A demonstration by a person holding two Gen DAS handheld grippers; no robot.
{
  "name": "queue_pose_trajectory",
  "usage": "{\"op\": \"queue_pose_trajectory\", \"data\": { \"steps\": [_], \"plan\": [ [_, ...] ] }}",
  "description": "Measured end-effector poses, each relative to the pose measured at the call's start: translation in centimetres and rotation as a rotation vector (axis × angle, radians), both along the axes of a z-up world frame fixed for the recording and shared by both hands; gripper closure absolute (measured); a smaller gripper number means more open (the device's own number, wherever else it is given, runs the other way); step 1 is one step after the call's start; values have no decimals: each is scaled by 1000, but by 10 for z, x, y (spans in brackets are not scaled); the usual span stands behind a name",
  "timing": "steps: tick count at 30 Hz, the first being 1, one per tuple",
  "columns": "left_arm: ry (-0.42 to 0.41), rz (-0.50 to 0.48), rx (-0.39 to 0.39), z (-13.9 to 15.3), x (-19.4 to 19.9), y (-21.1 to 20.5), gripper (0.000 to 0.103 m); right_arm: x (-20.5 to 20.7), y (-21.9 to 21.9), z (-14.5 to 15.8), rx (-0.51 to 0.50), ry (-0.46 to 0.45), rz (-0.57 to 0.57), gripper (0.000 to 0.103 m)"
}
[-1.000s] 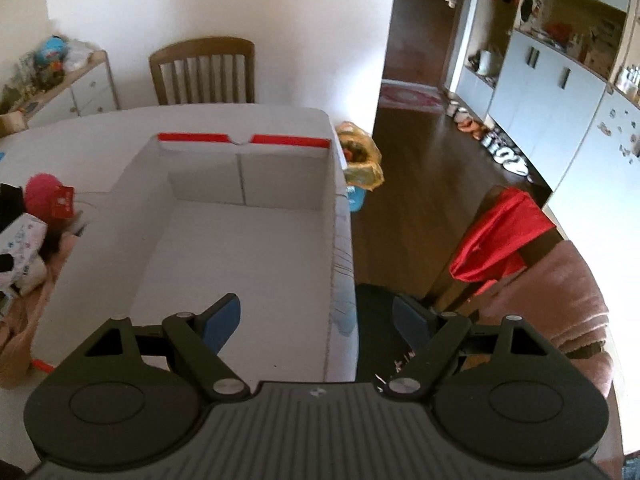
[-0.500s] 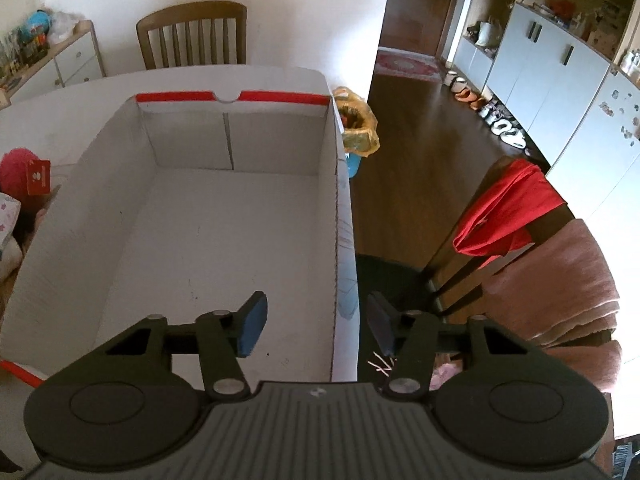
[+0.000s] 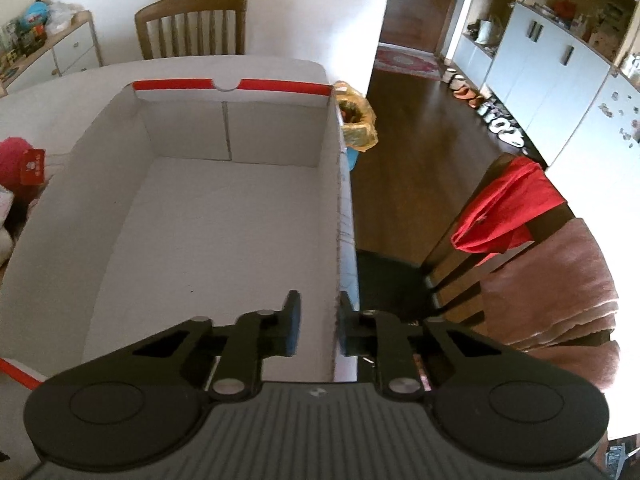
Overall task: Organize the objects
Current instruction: 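Carry the packet with the left gripper over into the red shoebox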
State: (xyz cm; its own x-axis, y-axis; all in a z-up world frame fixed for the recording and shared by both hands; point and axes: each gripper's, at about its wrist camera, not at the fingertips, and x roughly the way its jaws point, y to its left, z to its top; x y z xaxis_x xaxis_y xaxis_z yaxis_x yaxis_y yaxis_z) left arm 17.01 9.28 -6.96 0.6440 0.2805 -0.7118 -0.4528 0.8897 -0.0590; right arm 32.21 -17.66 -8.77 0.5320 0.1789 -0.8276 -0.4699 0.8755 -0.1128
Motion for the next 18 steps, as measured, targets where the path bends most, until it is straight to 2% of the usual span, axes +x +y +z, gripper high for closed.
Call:
{"op": "queue_pose_trajectory", "data": {
  "steps": [10,18],
  "plan": [
    [7,-9,51,8,-8,-10,101,0,0,0,-1,-3,15,93],
    [-47,-68,38,21,-18,-29,103,-1,0,-1,-4,-13,26,96]
  ]
}}
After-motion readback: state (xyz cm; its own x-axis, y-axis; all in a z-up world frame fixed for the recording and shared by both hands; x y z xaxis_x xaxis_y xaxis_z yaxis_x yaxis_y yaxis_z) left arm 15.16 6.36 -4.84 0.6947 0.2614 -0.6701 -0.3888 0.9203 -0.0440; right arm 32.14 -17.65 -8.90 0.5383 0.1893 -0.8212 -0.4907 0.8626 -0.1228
